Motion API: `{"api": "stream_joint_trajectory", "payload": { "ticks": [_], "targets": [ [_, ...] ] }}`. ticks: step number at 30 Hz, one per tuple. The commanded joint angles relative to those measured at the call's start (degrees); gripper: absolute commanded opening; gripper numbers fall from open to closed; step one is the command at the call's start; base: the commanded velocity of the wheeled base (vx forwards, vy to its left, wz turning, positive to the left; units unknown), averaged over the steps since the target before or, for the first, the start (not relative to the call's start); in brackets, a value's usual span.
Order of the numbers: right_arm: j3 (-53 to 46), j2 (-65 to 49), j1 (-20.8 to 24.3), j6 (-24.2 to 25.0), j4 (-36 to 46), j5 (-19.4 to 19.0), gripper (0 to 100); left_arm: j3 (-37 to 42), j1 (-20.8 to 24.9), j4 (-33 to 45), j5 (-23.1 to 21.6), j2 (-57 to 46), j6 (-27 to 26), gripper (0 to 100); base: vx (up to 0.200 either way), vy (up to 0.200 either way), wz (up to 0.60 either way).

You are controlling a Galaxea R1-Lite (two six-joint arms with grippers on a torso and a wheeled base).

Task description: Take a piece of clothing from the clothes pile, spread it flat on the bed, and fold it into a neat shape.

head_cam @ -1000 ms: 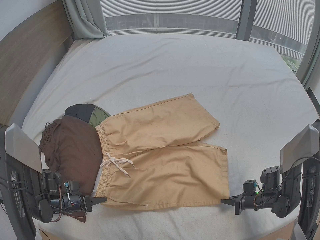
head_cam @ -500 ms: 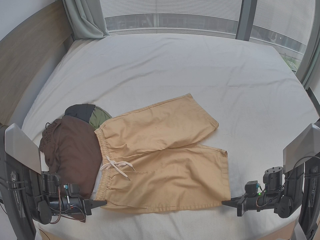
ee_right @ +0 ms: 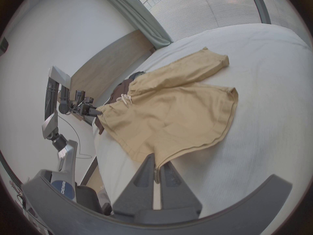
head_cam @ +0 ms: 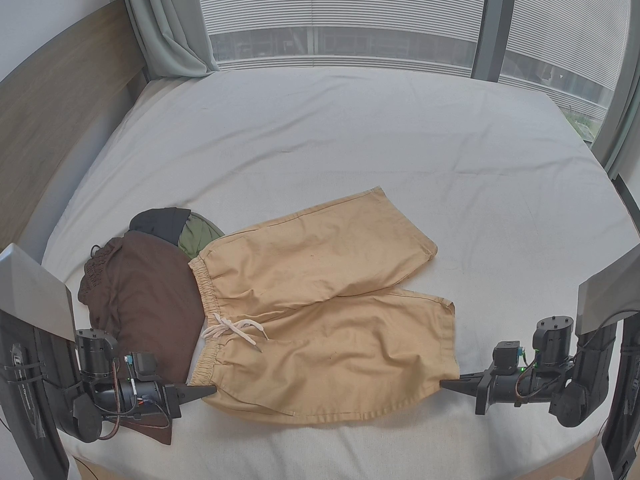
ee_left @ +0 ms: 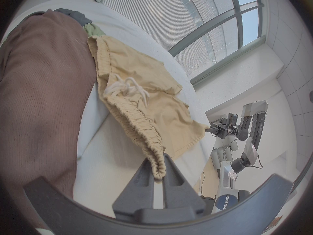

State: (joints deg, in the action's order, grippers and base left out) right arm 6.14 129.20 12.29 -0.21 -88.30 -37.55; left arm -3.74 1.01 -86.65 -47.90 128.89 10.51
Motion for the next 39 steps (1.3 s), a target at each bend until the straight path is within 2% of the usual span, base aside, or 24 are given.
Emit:
{"api": "stream_joint_trajectory", "payload": {
  "ticks": [1,7,28,39],
  "targets": [
    [2.2,-3.9,0.2,2.1,0.0,-0.1,0,-2.8,0.4,-0.2,0.0,-2.4,1.7,0,0.0,0.0,0.0],
    [4.4,-5.9,0.1,4.3,0.0,-0.1,0,-4.6,1.6,-0.2,0.3,-4.6,5.0,0,0.0,0.0,0.0],
    [5.4,-9.0,-0.3,5.9,0.0,-0.1,0,-6.9,2.6,-0.2,0.7,-6.9,6.5,0,0.0,0.0,0.0],
    [4.8,-12.6,0.0,6.0,0.0,-0.1,0,-10.0,2.6,-0.1,4.7,-6.9,10.3,0,0.0,0.0,0.0]
  ]
}}
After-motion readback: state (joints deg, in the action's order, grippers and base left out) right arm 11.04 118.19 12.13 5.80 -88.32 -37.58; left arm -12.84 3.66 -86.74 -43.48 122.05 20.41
